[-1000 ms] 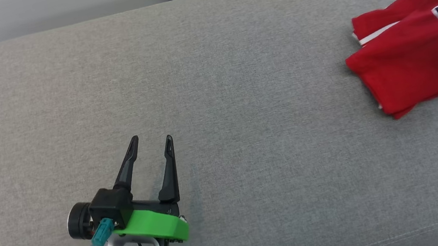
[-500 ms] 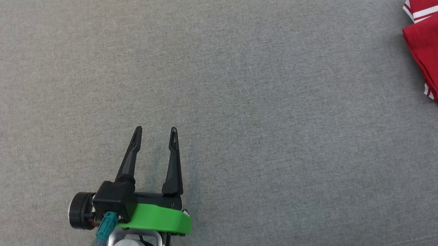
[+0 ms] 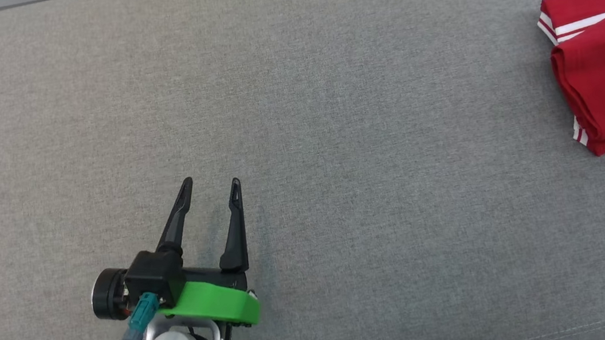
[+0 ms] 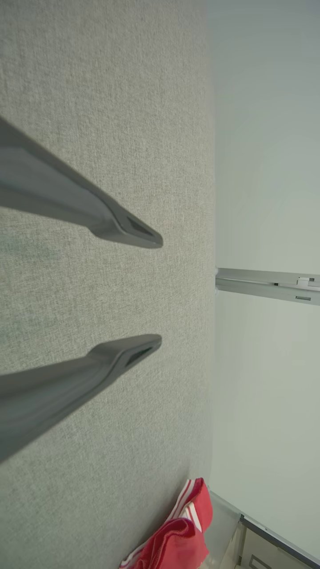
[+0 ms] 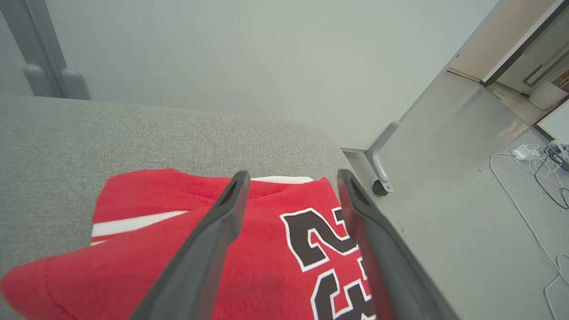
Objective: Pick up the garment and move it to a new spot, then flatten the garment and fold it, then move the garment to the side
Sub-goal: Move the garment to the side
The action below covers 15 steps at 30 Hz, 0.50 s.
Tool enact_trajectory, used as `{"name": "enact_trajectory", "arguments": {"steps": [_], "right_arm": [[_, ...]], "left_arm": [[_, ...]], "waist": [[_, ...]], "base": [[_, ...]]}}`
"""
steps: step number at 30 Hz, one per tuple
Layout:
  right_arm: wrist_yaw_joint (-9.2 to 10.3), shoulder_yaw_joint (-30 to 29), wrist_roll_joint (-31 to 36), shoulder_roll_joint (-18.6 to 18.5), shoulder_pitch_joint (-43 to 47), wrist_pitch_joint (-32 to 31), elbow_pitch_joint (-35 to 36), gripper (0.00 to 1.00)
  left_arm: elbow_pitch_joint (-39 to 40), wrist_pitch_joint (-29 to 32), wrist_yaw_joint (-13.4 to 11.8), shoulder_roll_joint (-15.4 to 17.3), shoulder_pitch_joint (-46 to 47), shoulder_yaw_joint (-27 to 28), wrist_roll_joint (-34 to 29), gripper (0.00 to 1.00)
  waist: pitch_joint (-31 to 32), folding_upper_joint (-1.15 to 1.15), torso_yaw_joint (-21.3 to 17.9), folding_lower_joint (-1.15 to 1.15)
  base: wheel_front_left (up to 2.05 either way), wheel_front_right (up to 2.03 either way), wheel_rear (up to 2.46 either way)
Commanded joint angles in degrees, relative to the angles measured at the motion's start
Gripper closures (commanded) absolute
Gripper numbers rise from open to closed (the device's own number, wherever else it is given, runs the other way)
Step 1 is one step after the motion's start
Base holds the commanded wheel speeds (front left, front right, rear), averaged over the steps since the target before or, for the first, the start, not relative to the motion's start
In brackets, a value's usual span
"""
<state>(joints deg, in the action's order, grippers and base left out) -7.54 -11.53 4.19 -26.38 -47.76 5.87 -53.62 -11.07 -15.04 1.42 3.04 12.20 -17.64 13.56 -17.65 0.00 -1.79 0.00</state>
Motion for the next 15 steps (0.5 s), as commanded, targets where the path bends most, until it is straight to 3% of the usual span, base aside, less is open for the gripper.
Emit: {"name": "enact_trajectory", "arguments": {"steps": [1,8,15], "right_arm": [[0.12,0.8,0.07,0.78,-0.94,1.15,0.67,0.0],[0.12,5.02,-1.77,4.34,0.6,5.15,2.44,0.0],[0.12,8.49,-5.92,11.18,6.58,8.01,8.21,0.0]], "left_arm": [[-0.07,-0.15,-0.35,0.39,-0.47,0.63,0.34,0.0],[-1.64,-0.15,-0.95,0.34,-1.39,3.25,1.52,0.0],[-2.66,-0.15,-2.04,0.12,-3.55,5.7,2.74,0.0]], "waist": [[2.3,0.0,-1.28,0.0],[8.25,0.0,-1.97,0.0],[13.29,0.0,-1.53,0.0]], "base": [[0.0,0.0,0.0],[0.0,0.0,0.0],[0.0,0.0,0.0]]}}
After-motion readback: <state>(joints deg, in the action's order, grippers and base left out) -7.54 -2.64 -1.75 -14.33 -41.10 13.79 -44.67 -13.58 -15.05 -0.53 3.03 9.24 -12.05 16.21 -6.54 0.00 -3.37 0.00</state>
